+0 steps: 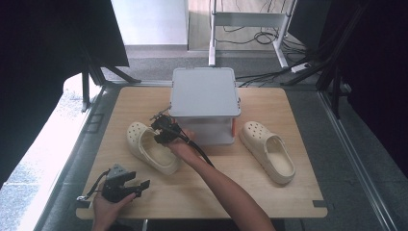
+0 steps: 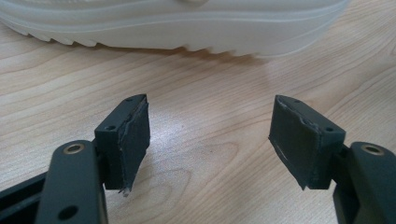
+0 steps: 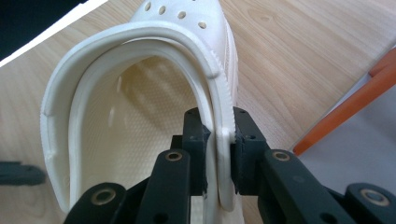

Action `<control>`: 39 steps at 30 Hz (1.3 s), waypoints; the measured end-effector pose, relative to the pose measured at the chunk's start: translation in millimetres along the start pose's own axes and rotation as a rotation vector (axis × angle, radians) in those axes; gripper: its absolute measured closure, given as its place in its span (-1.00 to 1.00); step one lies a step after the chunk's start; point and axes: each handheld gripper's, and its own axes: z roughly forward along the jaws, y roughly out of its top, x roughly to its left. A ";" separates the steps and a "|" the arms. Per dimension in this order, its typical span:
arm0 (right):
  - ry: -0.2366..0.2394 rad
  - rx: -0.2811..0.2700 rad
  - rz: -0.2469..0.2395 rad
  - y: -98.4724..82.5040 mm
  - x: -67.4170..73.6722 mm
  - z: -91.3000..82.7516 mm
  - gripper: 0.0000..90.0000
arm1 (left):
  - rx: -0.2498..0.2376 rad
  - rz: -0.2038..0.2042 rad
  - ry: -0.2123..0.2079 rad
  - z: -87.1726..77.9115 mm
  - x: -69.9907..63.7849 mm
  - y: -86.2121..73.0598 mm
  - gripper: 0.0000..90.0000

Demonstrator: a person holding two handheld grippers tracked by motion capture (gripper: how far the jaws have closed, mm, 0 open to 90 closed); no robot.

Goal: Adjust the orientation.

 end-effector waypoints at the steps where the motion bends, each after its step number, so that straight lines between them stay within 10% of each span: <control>1: 0.000 0.000 0.000 0.0 0.0 0.0 0.75 | 0.000 0.000 0.000 0.0 0.0 0.0 -0.34; 19: 0.067 -0.057 -0.030 -27.9 -1.0 -50.6 0.75 | -0.002 -0.006 0.003 -0.6 0.3 0.3 -0.35; 39: 0.070 -0.141 0.100 -120.9 -45.1 -103.6 0.74 | 0.006 -0.013 0.003 1.9 -0.5 1.1 -0.35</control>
